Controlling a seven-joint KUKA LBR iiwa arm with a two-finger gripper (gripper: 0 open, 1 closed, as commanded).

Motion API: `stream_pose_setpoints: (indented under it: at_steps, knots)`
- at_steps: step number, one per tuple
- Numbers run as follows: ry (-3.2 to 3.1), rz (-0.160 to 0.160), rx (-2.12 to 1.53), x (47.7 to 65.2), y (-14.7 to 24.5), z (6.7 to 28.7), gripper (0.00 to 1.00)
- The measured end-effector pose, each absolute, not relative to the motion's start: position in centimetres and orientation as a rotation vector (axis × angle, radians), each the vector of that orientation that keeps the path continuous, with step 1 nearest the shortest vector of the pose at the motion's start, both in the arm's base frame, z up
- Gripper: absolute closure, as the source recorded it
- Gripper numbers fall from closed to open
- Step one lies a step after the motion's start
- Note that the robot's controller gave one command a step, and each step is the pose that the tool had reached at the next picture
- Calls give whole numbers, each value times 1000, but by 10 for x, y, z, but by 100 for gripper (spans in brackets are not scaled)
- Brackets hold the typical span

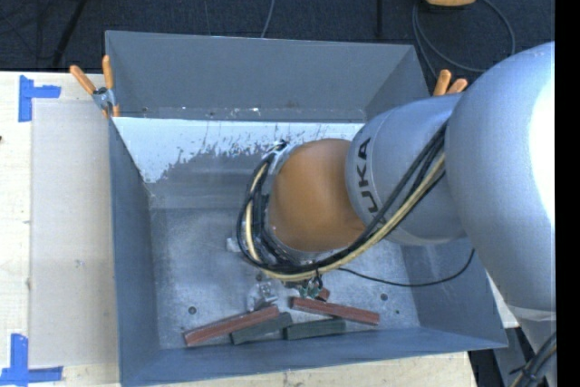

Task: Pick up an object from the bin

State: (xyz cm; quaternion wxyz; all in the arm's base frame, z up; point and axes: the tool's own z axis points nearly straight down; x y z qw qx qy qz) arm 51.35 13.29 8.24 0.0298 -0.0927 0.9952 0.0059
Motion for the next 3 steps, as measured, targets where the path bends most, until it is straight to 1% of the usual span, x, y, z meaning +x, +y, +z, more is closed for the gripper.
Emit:
stream_pose_setpoints:
  at_steps: [1, 2, 3]
  knots:
    - [3070, 18, -285, 513, 133, 82, 0]
    - [3072, 0, -609, 537, 149, 84, 0]
    - [3024, 7, -876, 524, 120, 125, 0]
